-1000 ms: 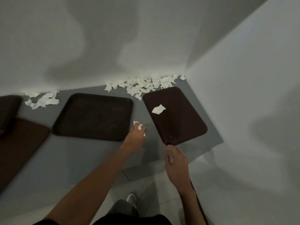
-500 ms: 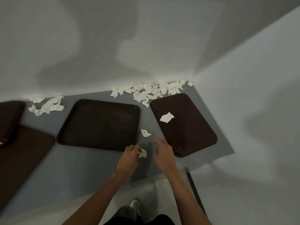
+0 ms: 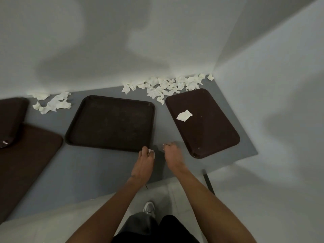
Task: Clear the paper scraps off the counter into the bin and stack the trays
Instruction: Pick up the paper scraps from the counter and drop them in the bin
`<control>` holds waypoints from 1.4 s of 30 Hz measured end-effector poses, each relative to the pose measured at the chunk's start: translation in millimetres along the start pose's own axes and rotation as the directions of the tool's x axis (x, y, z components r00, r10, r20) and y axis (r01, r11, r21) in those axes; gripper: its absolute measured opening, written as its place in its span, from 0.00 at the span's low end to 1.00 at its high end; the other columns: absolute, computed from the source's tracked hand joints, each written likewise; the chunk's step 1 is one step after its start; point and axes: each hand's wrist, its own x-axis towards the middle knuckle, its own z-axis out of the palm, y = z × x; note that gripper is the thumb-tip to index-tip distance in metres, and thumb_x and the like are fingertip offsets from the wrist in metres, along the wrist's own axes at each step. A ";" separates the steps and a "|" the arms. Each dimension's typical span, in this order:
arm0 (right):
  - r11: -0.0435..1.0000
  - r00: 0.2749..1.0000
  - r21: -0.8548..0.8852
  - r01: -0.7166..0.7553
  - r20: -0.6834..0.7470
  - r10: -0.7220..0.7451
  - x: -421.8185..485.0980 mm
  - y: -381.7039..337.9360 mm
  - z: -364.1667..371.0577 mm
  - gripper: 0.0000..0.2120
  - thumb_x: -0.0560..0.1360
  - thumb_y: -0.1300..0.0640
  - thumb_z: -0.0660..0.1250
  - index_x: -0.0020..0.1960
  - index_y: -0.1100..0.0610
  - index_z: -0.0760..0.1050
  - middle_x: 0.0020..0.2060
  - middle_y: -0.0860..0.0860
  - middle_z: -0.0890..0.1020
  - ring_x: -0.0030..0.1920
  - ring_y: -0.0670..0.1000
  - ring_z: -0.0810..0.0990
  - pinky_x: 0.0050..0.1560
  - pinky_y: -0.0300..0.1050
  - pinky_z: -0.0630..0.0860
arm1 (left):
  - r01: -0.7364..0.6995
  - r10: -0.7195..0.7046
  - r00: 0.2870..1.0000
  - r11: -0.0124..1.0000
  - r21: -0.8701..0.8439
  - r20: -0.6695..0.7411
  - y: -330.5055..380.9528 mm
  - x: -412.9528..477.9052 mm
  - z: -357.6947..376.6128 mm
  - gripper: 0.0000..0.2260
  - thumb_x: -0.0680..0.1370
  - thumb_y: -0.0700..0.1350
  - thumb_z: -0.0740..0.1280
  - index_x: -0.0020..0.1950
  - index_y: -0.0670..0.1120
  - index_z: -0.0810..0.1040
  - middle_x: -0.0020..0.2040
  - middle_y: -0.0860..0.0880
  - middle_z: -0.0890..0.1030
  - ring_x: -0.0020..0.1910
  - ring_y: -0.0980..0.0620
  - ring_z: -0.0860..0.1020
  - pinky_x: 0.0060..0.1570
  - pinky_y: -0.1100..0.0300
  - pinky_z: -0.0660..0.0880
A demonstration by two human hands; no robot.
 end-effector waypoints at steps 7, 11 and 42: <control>0.999 0.998 -0.015 -0.046 -0.048 0.046 -73.1 36.3 13.6 0.14 0.86 0.60 0.58 0.68 0.58 0.77 0.65 0.58 0.76 0.62 0.59 0.80 0.60 0.51 0.77 | -0.076 0.092 0.994 0.971 0.226 -0.060 -5.7 -1.0 10.4 0.17 0.70 0.30 0.70 0.58 0.38 0.80 0.54 0.38 0.76 0.53 0.37 0.76 0.48 0.45 0.81; 0.945 0.979 0.301 -0.127 -0.117 0.169 -121.5 68.1 36.8 0.10 0.85 0.59 0.61 0.57 0.56 0.81 0.56 0.54 0.79 0.54 0.54 0.79 0.50 0.40 0.69 | -0.086 0.104 0.990 0.980 0.177 -0.094 -6.3 -6.6 15.5 0.15 0.71 0.31 0.67 0.55 0.42 0.83 0.51 0.39 0.79 0.52 0.35 0.76 0.50 0.41 0.79; 0.434 0.615 0.621 -0.652 0.098 0.783 -526.5 466.9 378.9 0.13 0.82 0.59 0.66 0.65 0.51 0.71 0.54 0.54 0.82 0.47 0.55 0.81 0.44 0.53 0.81 | 0.135 0.074 0.799 0.945 -0.298 0.597 263.3 -301.1 496.5 0.09 0.75 0.43 0.77 0.51 0.50 0.80 0.42 0.53 0.82 0.37 0.61 0.80 0.36 0.74 0.72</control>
